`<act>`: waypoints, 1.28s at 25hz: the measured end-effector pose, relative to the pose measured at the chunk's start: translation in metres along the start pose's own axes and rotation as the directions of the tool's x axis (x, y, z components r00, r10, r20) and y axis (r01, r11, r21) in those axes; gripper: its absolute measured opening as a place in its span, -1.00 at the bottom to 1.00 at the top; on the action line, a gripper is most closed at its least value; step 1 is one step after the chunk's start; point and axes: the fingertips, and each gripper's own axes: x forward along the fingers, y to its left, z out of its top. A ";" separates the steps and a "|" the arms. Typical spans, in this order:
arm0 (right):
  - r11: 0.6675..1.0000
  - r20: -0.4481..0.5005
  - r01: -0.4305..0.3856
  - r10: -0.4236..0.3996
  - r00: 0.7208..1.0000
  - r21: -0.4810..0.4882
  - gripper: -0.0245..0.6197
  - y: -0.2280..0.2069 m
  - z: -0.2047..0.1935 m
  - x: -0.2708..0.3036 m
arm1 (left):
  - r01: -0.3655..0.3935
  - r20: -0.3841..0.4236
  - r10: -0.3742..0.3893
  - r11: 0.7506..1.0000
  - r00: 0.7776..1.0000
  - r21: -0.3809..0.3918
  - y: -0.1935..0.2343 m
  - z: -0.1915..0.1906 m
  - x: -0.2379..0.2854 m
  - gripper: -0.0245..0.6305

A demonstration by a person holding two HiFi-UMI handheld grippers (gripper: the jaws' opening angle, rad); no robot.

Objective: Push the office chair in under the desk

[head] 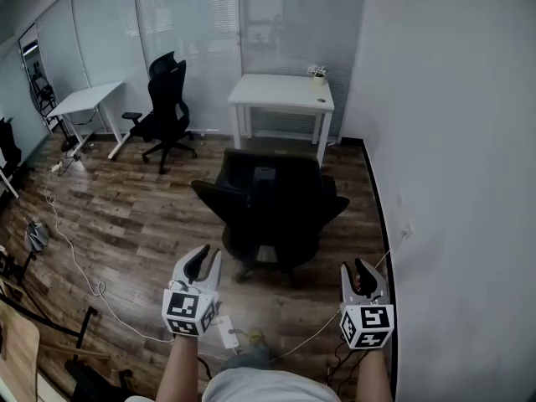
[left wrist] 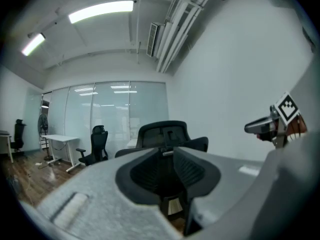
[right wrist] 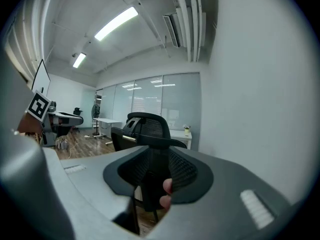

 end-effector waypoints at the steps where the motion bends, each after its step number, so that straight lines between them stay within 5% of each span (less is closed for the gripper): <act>1: 1.000 -0.006 0.007 -0.007 1.000 0.002 -0.60 -0.001 0.002 0.014 | 0.002 -0.004 -0.002 1.000 1.000 -0.004 0.010 -0.001 0.012 -0.65; 17: 0.998 -0.038 0.048 -0.046 0.998 0.031 -0.60 0.007 0.043 0.188 | 0.078 -0.033 -0.079 0.997 0.996 -0.022 0.133 -0.002 0.155 -0.65; 32: 1.000 -0.059 0.005 -0.006 0.998 -0.016 -0.60 0.000 0.044 0.236 | 0.173 -0.049 -0.172 0.985 0.984 0.023 0.151 -0.003 0.209 -0.63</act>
